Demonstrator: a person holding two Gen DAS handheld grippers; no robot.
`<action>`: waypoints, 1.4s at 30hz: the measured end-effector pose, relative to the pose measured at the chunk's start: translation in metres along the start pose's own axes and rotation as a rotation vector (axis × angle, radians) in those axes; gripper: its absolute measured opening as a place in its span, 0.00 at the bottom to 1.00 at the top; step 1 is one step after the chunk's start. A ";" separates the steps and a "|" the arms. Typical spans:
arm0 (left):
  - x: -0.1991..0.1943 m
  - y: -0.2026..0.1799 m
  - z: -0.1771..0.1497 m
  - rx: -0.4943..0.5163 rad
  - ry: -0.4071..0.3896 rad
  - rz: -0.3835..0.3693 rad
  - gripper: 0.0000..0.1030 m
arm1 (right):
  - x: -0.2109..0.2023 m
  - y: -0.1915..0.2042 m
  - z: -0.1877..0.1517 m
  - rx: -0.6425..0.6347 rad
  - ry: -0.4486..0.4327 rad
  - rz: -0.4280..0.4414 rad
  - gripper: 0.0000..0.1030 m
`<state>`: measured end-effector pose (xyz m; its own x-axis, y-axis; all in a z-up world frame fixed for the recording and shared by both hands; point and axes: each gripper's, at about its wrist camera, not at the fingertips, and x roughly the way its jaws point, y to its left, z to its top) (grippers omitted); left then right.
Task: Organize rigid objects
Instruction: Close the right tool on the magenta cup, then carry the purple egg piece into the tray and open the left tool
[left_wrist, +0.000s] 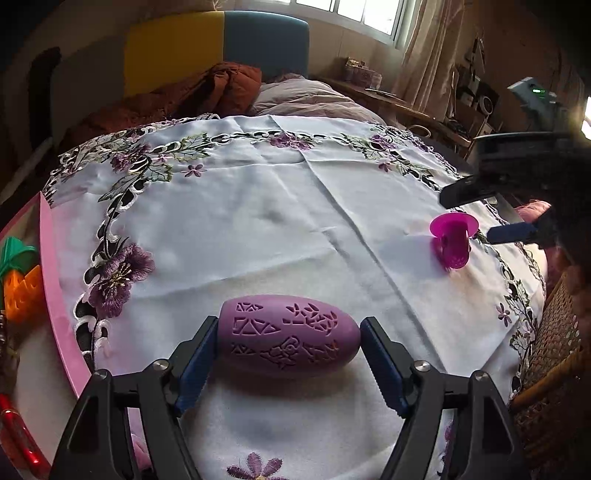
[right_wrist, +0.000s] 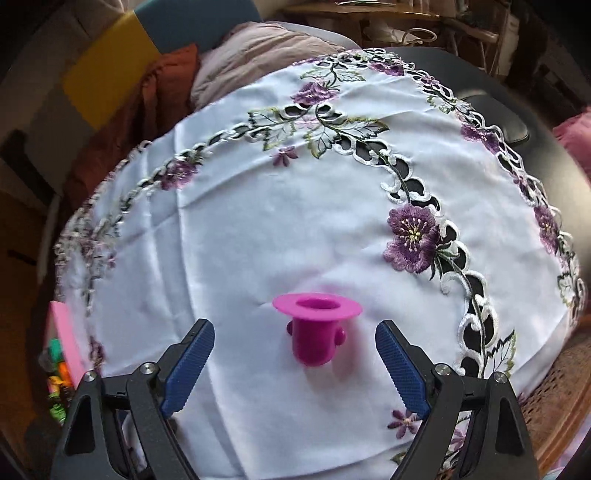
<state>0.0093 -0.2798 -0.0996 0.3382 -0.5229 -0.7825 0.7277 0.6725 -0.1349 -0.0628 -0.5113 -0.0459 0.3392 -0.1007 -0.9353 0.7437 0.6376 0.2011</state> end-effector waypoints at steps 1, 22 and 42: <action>0.000 0.000 0.000 -0.002 -0.001 -0.001 0.75 | 0.004 0.003 0.002 -0.015 0.002 -0.036 0.86; -0.002 -0.002 -0.005 0.001 -0.027 0.018 0.75 | 0.053 0.068 0.002 -0.347 0.035 0.148 0.32; -0.010 -0.006 -0.007 -0.003 -0.027 0.044 0.75 | 0.065 0.096 -0.007 -0.467 0.000 0.054 0.32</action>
<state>-0.0031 -0.2748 -0.0953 0.3860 -0.5063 -0.7712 0.7097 0.6970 -0.1024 0.0265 -0.4518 -0.0898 0.3700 -0.0577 -0.9272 0.3864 0.9172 0.0971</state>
